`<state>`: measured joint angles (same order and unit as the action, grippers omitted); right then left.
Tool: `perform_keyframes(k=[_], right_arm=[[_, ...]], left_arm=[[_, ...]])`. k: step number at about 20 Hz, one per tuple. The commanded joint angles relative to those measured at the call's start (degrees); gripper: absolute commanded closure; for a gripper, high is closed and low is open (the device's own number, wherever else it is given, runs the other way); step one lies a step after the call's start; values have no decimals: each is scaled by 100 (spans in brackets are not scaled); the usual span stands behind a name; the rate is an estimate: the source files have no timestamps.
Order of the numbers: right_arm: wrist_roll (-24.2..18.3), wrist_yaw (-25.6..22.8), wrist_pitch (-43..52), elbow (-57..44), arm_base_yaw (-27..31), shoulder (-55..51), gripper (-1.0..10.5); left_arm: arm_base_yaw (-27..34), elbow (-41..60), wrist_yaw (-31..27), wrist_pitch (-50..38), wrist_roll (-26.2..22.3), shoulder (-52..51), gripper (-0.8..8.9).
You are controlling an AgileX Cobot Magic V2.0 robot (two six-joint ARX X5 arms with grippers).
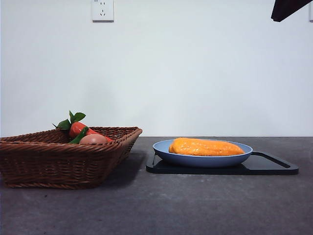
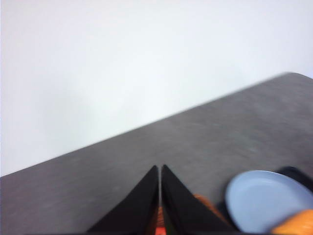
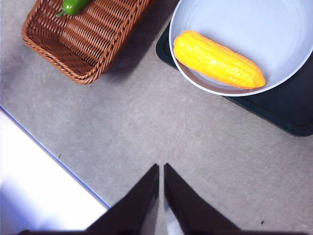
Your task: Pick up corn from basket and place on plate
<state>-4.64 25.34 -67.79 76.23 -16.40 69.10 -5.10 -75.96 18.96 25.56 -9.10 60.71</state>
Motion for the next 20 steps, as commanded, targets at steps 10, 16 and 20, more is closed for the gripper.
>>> perform_keyframes(k=[10, 16, 20], right_arm=[[11, 9, 345, 70, -22, 48, 943], [11, 9, 660, 70, -22, 48, 943], [11, 9, 914, 70, -22, 48, 943]], left_arm=[[885, 4833, -155, -2129, -24, -3276, 806], [911, 6559, -487, -2081, 210, -4887, 806], [935, 7079, -509, -1858, 407, -5615, 806]])
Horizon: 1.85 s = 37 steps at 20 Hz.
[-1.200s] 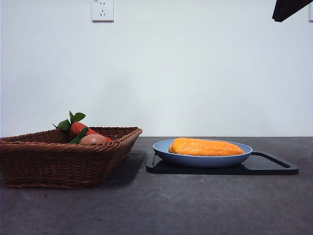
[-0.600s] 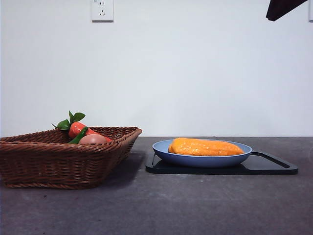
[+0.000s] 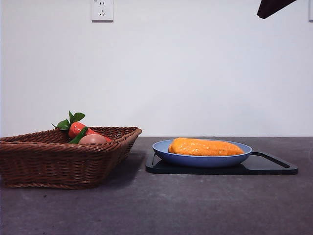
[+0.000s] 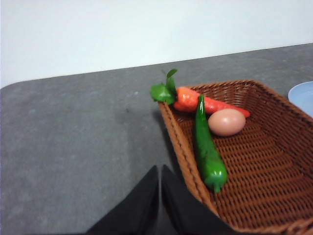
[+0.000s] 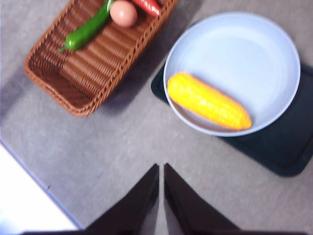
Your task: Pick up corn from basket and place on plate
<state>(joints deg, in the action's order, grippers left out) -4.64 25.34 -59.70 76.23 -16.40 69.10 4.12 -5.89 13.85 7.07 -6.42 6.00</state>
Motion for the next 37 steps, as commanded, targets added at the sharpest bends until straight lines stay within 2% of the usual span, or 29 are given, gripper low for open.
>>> perform_keyframes(k=[1, 4, 9, 25, 27, 31, 34, 37], right_arm=[[11, 9, 160, 70, -22, 48, 943], [11, 11, 367, 70, -22, 48, 943], [11, 9, 695, 70, -22, 48, 943], [11, 9, 1812, 70, -22, 48, 943], [-120, -2, 1832, 70, -15, 48, 944], [-256, -621, 2262, 48, 435, -232, 943], [-328, -588, 2962, -380, 802, -826, 943], [-201, -590, 3971, -1541, 1469, -1790, 943]], left_arm=[[17, 140, 2, 35, 160, -258, 806], [17, 341, 2, 363, 289, -588, 806], [39, 385, 4, 835, 391, -575, 806], [37, 385, 7, 835, 452, -573, 806], [37, 385, 7, 833, 452, -573, 806], [37, 385, 7, 833, 452, -573, 806], [37, 382, 7, 826, 452, -573, 806], [37, 382, 7, 831, 452, -573, 806]])
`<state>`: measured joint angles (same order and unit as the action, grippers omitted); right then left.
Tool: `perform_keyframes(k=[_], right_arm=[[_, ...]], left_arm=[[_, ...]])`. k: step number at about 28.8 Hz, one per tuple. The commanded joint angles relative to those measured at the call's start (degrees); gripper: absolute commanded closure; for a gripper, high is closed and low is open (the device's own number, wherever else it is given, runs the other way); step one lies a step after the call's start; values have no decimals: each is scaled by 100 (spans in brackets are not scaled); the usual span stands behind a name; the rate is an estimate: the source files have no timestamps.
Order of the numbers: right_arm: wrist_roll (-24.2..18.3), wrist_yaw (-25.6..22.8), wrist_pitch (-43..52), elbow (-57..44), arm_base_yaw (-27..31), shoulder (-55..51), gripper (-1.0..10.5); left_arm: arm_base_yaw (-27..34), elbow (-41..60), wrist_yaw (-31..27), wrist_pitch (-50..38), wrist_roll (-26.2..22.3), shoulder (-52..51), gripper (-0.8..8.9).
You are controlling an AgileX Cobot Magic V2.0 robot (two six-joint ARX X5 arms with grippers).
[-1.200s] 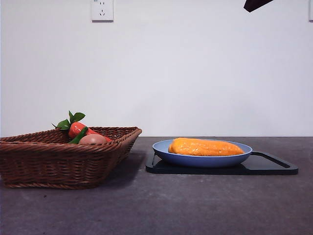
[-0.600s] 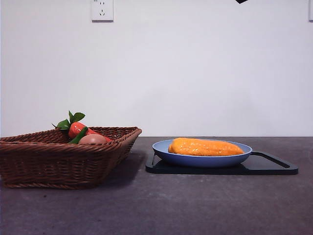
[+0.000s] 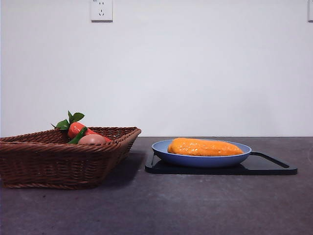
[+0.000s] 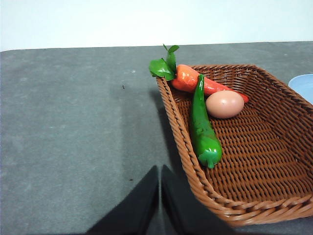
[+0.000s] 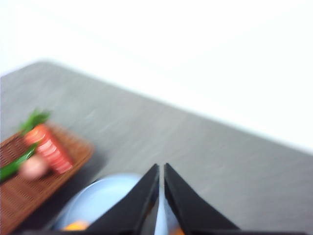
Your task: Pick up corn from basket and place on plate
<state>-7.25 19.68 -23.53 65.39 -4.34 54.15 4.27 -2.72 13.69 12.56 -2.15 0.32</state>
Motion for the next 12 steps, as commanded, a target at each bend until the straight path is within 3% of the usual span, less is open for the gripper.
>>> perform_keyframes(k=[1, 6, 12], right_arm=[[166, -22, 728, -964, 511, -708, 943], [232, -74, 1725, -2422, 984, -1921, 943], [208, -688, 2636, -4037, 1132, -3235, 943]], left_arm=[[22, 66, 22, 282, 26, -4, 806], [22, 66, 22, 284, 26, -4, 806], [22, 66, 22, 284, 26, -4, 806]])
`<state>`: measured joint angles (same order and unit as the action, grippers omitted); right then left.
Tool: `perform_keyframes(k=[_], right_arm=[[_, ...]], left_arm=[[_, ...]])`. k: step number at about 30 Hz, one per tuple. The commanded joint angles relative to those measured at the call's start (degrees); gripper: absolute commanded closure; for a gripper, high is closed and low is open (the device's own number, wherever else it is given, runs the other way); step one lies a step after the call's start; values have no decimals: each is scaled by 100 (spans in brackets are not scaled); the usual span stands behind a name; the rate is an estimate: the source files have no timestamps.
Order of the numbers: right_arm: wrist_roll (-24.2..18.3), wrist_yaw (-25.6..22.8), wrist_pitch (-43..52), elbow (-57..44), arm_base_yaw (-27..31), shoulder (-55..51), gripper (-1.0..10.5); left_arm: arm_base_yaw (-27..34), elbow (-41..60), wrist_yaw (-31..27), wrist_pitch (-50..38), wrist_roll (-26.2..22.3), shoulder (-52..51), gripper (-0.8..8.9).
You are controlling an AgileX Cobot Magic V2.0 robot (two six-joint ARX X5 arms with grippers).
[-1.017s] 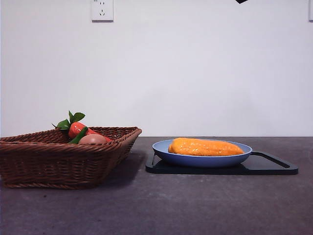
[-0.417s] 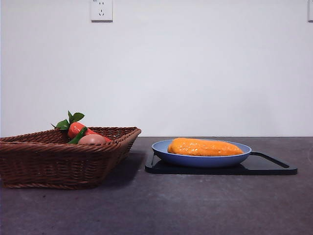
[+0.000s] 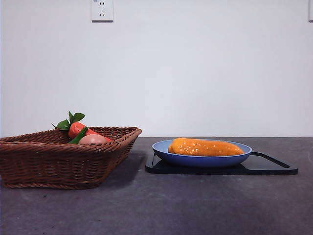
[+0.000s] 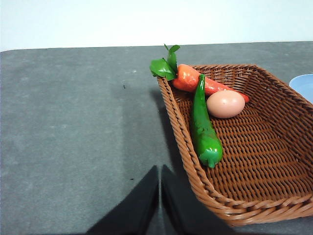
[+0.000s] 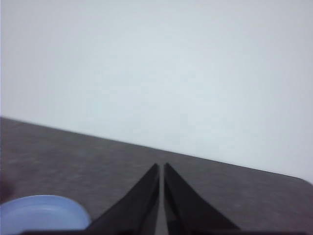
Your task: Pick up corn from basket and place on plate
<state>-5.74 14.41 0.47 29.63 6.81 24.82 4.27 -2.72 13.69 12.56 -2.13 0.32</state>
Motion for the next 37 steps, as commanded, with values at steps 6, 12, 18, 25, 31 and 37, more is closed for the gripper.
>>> perform_keyframes(k=[6, 12, 18, 25, 31, 37], right_arm=[[83, -162, 553, -1749, 17, -1309, 943], [125, -166, 549, -2459, 17, -1871, 943], [238, -291, 544, -2868, 17, -2190, 943], [249, -295, -94, -2907, 17, -2461, 943], [256, -289, -809, -2907, 13, -2461, 944], [271, -269, -957, -2900, 13, -2461, 943]], left_arm=[[22, 66, 22, 282, 24, -4, 806], [22, 66, 22, 284, 24, -4, 806], [22, 66, 22, 282, 24, -4, 806], [22, 66, 22, 280, 24, -4, 806], [22, 66, 22, 284, 24, -4, 806], [22, 66, 22, 284, 24, -4, 806]])
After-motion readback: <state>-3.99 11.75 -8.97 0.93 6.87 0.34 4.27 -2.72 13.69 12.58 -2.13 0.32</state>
